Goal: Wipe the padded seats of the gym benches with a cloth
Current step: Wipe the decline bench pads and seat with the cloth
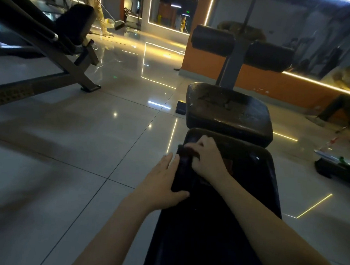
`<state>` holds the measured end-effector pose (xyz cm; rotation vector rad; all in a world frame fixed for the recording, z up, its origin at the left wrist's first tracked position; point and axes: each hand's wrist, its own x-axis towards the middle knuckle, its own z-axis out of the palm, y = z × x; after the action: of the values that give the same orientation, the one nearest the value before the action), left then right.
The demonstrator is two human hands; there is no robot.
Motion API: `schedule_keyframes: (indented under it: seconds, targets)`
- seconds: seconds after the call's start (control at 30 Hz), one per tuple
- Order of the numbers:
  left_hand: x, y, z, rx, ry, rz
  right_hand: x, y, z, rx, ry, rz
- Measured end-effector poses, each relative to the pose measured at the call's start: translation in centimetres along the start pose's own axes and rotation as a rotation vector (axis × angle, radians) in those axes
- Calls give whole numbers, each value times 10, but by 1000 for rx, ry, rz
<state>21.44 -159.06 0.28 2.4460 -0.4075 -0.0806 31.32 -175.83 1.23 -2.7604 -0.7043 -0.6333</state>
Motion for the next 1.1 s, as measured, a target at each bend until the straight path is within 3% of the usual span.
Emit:
schedule_keyframes:
  seconds: [0.1,0.2,0.27,0.4,0.5,0.57,0.67,0.87,1.0,1.1]
  targets:
    - [5,-1,5,-12,71,-70,32,3,10,-83,122,255]
    - [8,-1,8,-16,81,-139,36,-3,7,-75,112,300]
    - [7,3,6,-45,116,-168,21,-17,-3,-74,4,198]
    - [10,2,1,-81,202,-204,-45,-57,-10,62,-263,-227]
    - [11,-1,-3,-130,205,-245,-66,-52,-9,203,-344,-327]
    - [10,-2,-6,-124,227,-231,-46,-40,-10,182,-251,-277]
    - [10,-7,-6,-117,249,-234,1,-19,-6,83,-19,-4]
    - [13,2,0,-148,211,-224,53,2,11,-68,95,228]
    - [18,7,-3,-142,213,-233,10,-26,-2,-43,-160,-44]
    - [22,3,-12,-186,252,-271,-48,-50,-10,167,-356,-239]
